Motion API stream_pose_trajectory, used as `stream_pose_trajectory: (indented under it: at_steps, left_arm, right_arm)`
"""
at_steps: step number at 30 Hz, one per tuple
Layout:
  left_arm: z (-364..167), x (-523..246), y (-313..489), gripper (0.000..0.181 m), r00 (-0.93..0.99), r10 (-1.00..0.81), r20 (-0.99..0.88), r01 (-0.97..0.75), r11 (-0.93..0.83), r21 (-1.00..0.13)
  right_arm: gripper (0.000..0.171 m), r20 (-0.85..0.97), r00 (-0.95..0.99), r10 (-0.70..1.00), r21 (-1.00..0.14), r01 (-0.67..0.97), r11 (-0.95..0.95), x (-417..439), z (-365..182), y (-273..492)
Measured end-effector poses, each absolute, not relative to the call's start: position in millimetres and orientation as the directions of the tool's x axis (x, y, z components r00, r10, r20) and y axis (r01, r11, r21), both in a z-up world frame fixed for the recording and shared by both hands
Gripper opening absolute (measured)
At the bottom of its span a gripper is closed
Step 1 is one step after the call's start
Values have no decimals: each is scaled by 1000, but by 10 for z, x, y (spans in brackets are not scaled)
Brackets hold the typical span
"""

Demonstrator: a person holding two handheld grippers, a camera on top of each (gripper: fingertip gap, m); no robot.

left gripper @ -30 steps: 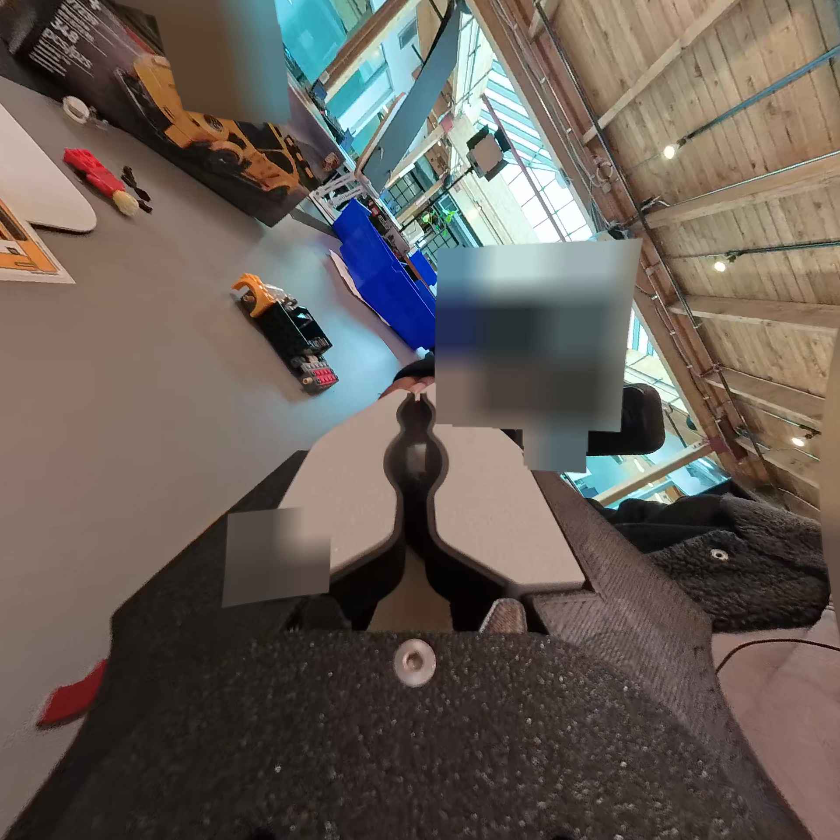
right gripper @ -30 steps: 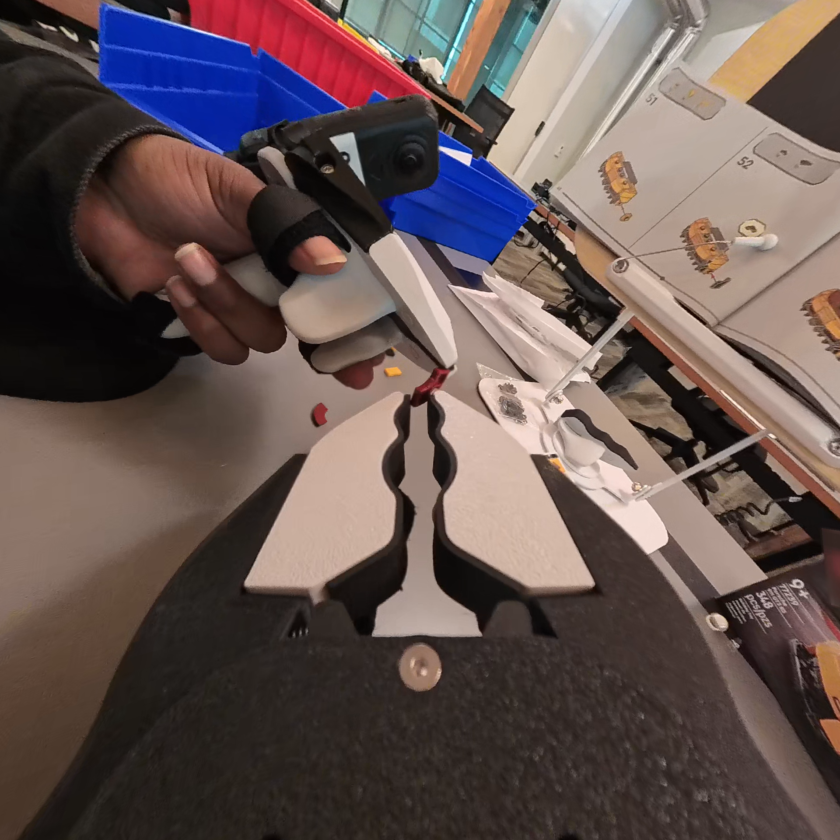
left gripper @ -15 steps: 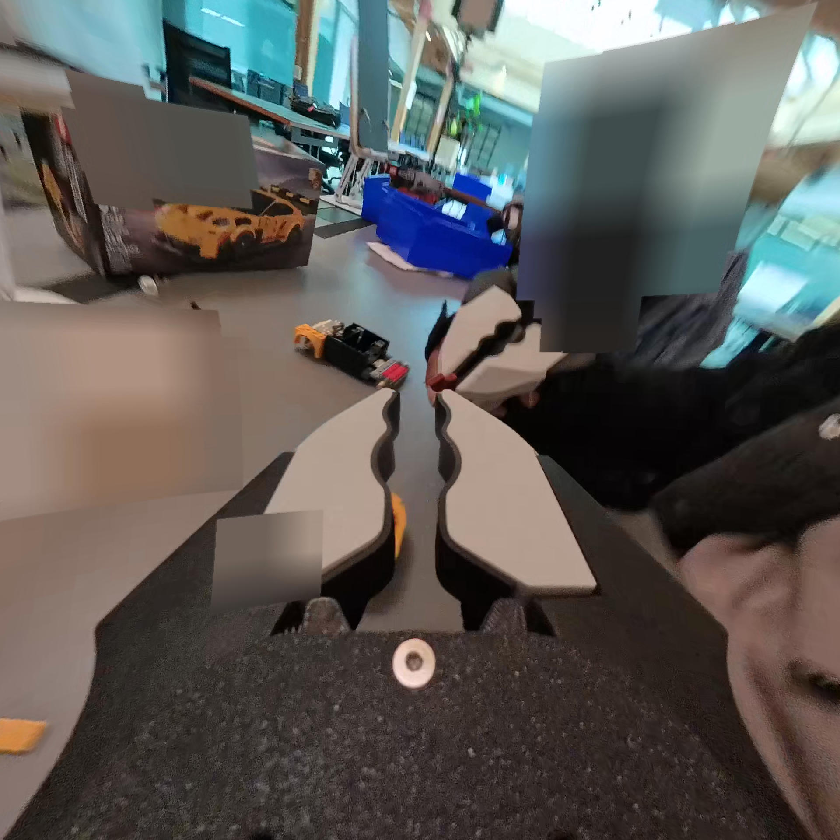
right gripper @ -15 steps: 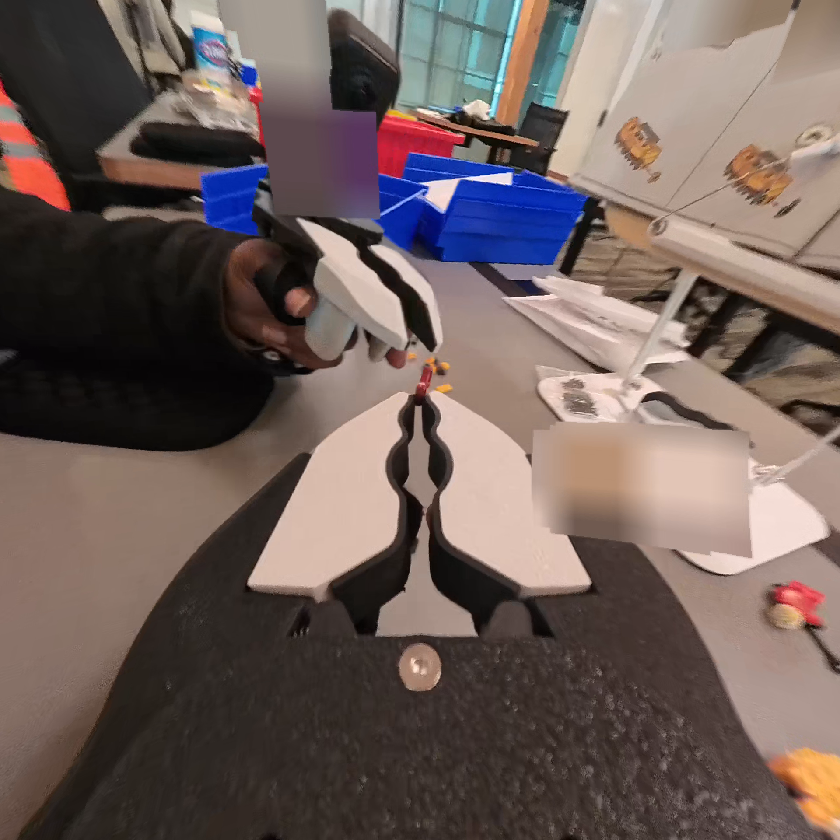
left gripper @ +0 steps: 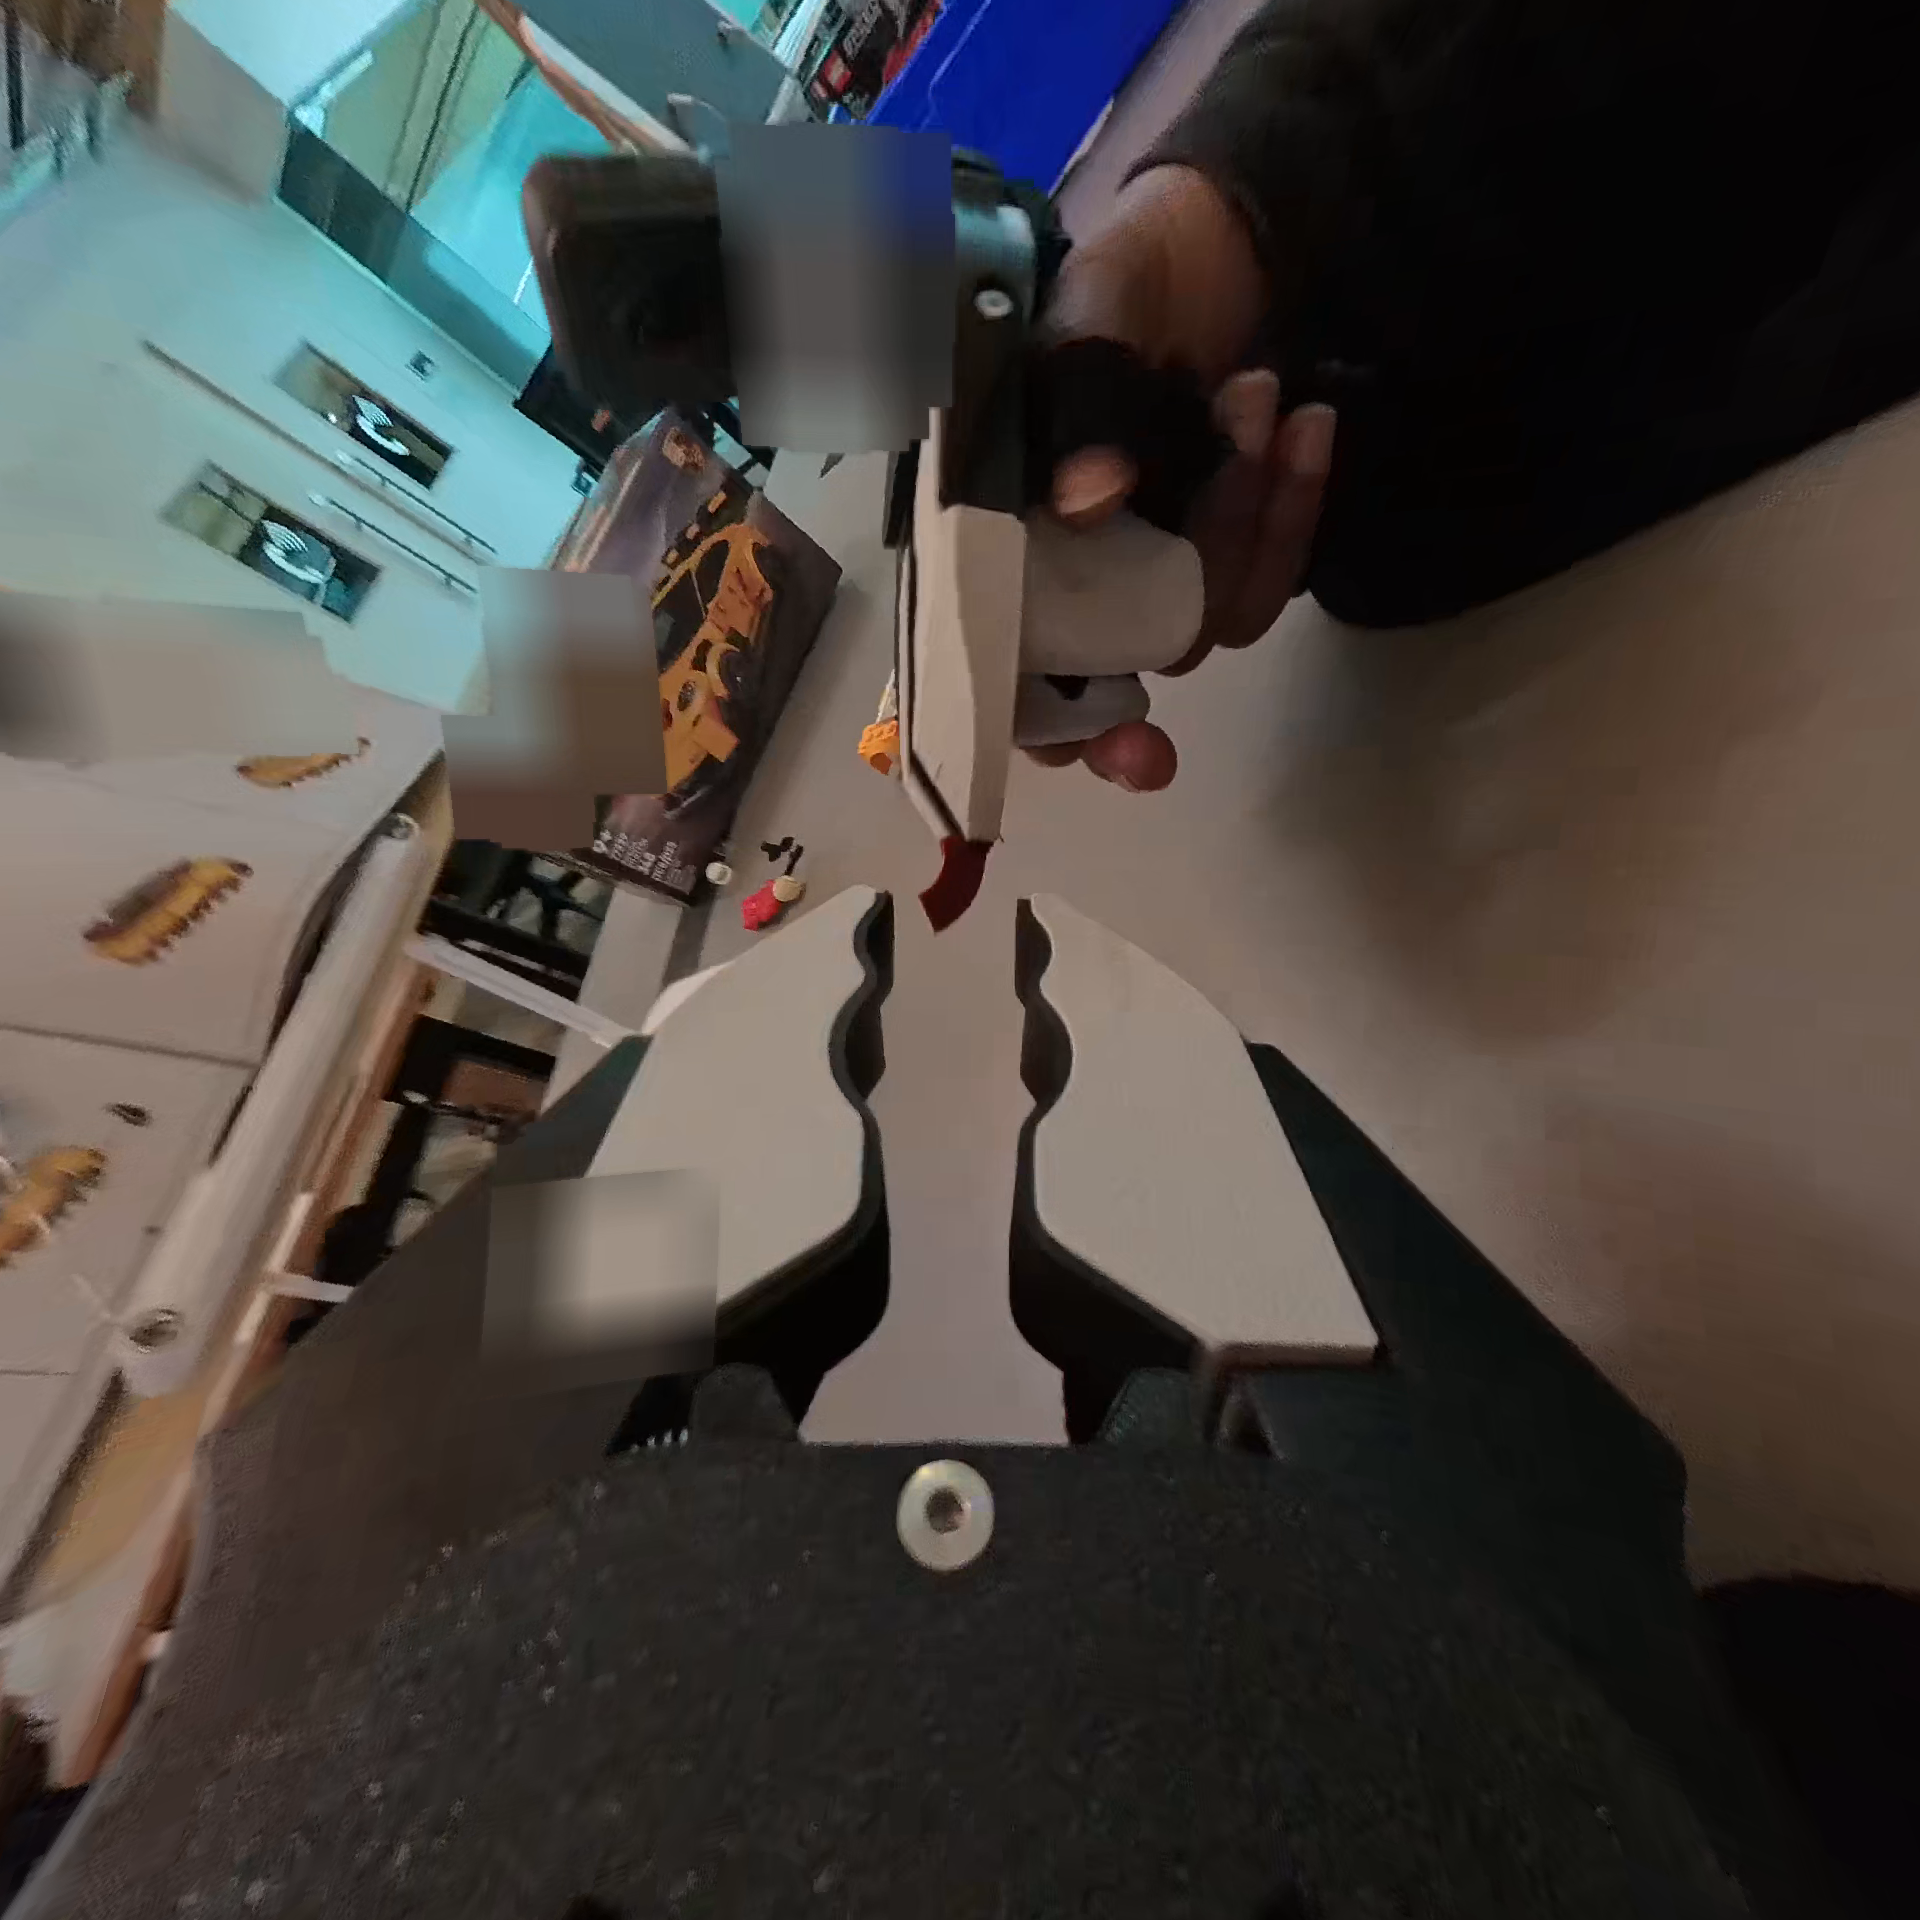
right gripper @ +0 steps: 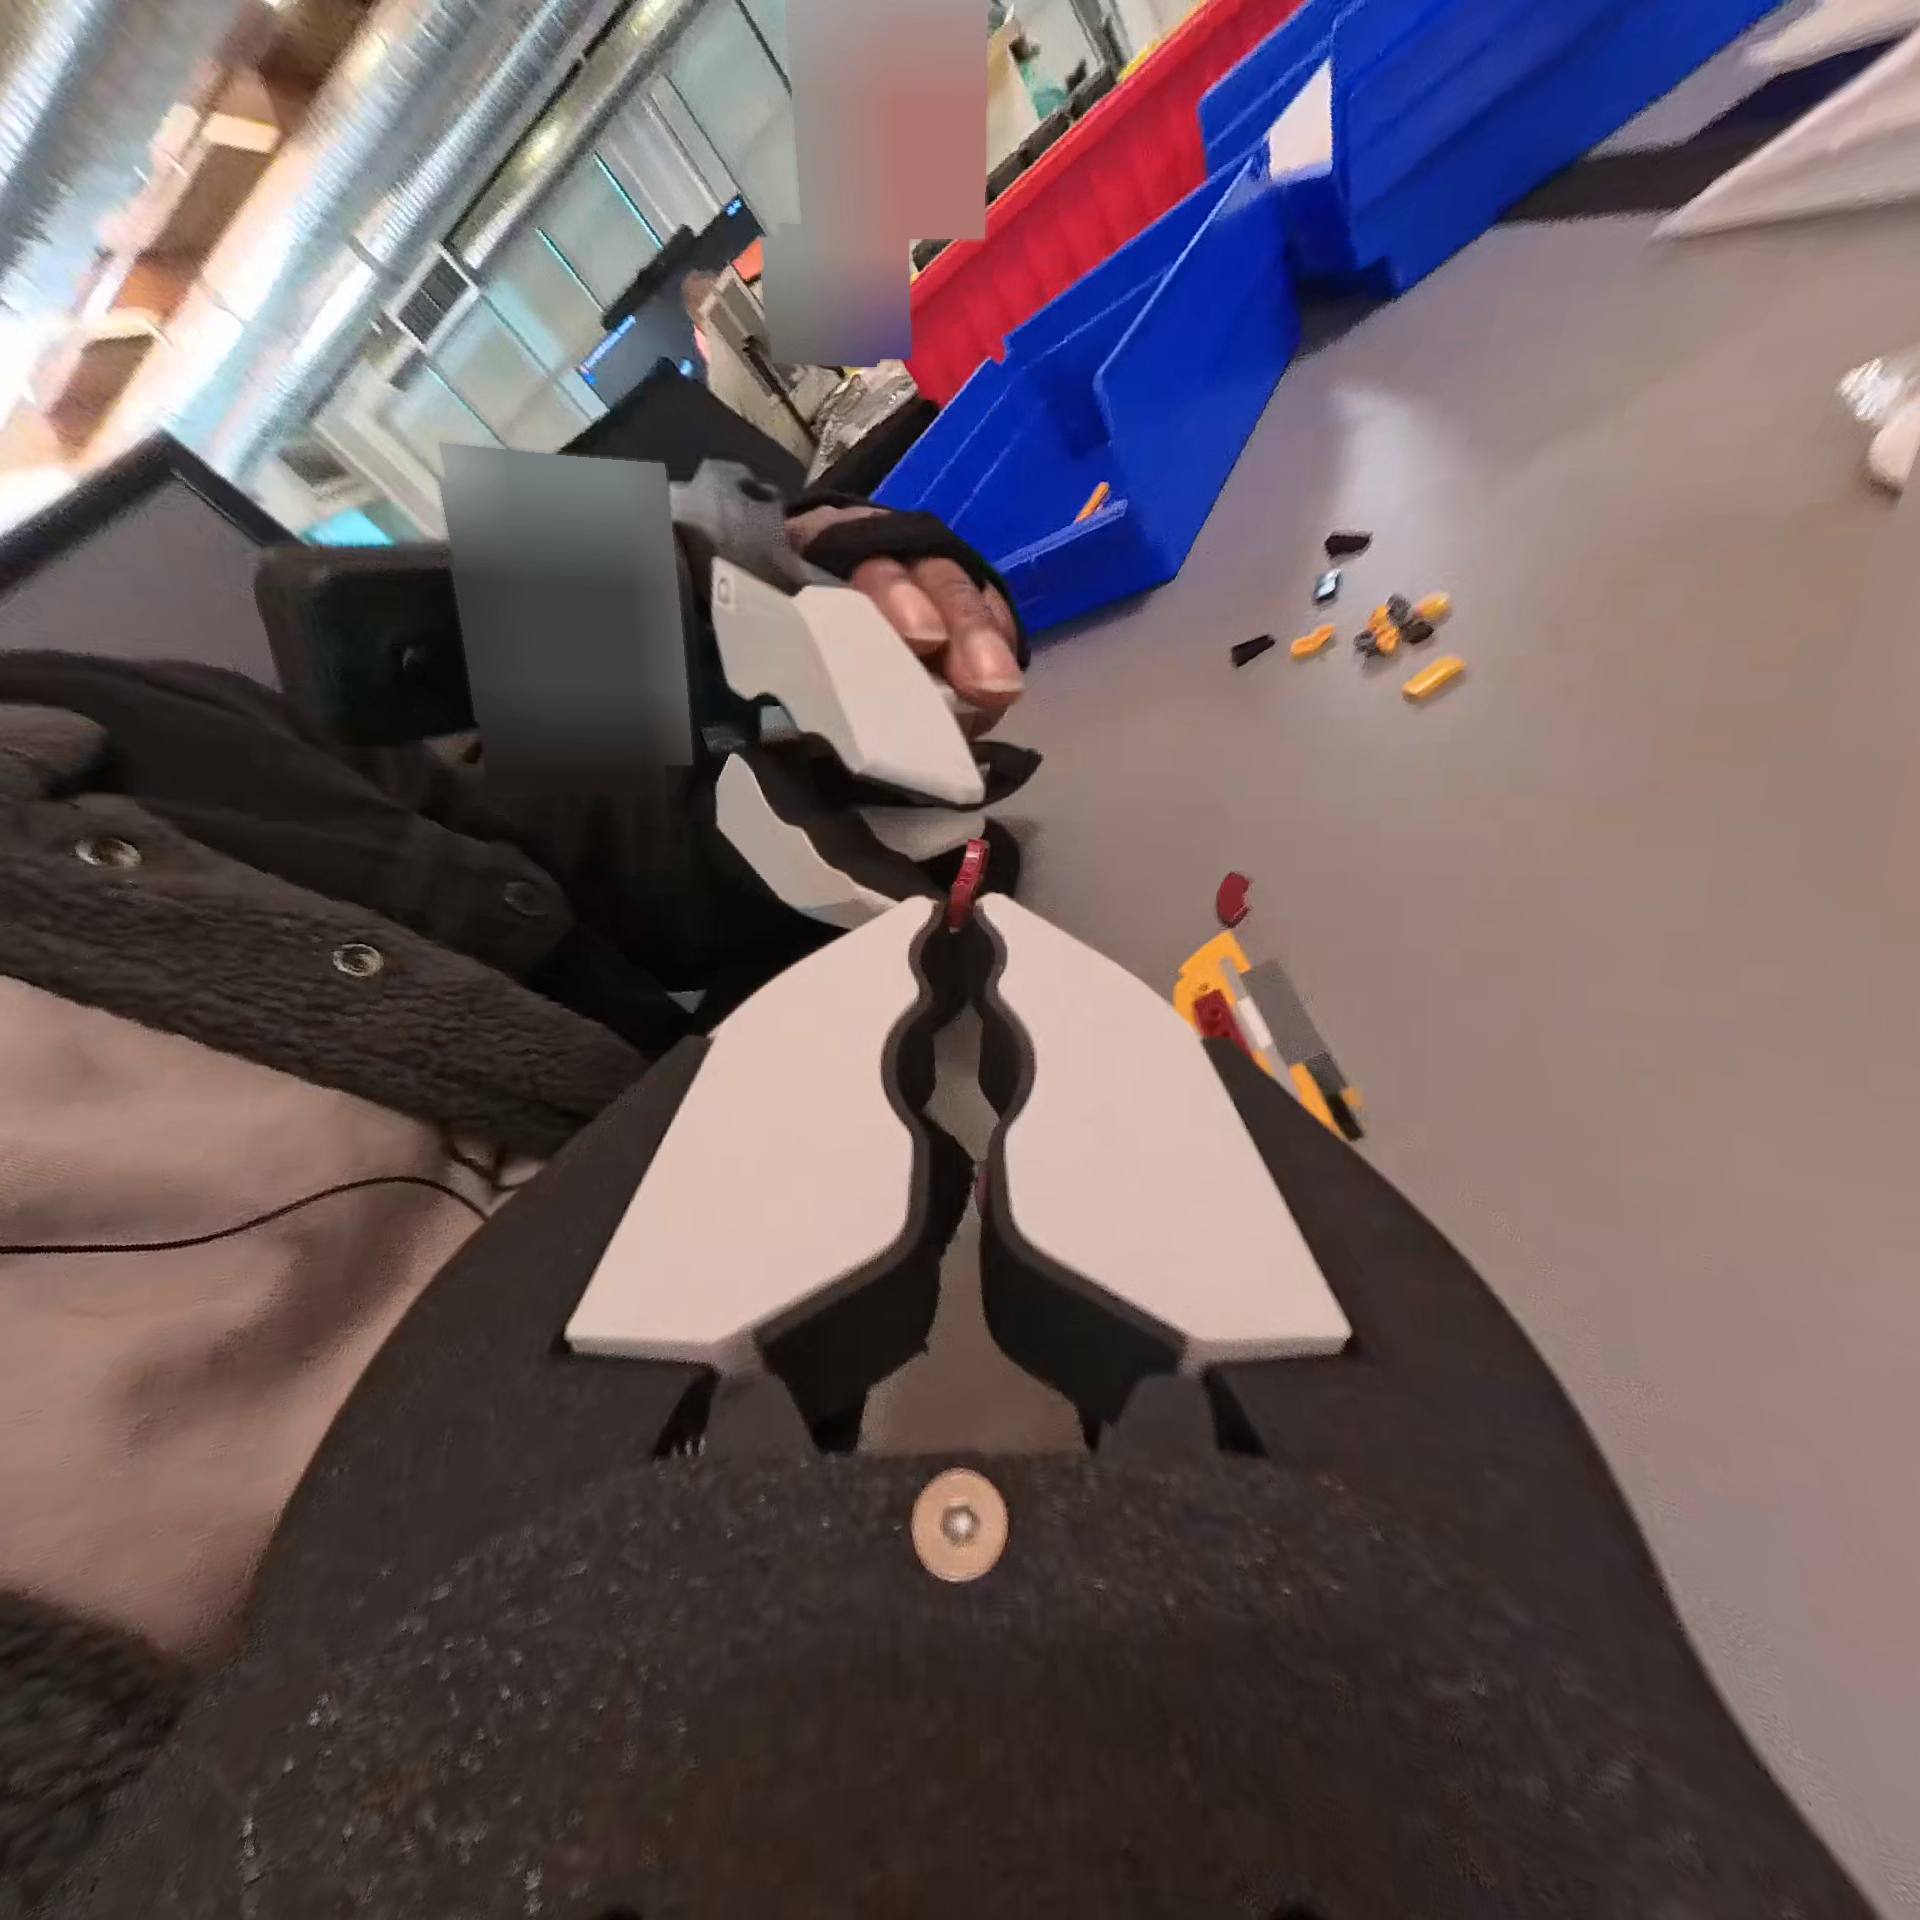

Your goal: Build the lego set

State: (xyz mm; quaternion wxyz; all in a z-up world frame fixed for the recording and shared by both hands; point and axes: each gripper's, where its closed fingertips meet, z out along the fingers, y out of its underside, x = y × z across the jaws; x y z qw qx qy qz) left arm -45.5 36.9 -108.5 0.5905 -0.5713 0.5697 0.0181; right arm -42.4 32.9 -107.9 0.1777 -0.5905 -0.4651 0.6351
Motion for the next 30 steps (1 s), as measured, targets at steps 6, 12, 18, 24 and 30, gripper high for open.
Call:
stream_pose_trajectory:
  at_steps: [6, 12, 18, 24, 30]
  left_arm:
    - [-1222, -423, 345, 14, 243, -594, -767, -753, 383, -535]
    - [-1299, -416, 329, 8, 233, -634, -737, -756, 359, -547]
    - [-1412, -561, 305, 8, 214, -723, -657, -760, 299, -577]
    - [-1681, -833, 289, 8, 193, -874, -447, -779, 141, -612]
    - [-1755, -866, 315, 7, 94, -950, -298, -780, 116, -616]
  right_arm:
    - [3, -666, -235, 708, -730, 401, -554, -436, -1195, 247]
    - [3, -668, -216, 713, -723, 418, -550, -446, -1257, 249]
    - [19, -543, -145, 828, -804, 373, -462, -478, -1306, 398]
    - [40, -9, -141, 990, -809, 582, 76, -436, -1681, 589]
    - [49, 118, -292, 949, -673, 679, 293, -611, -1976, 605]
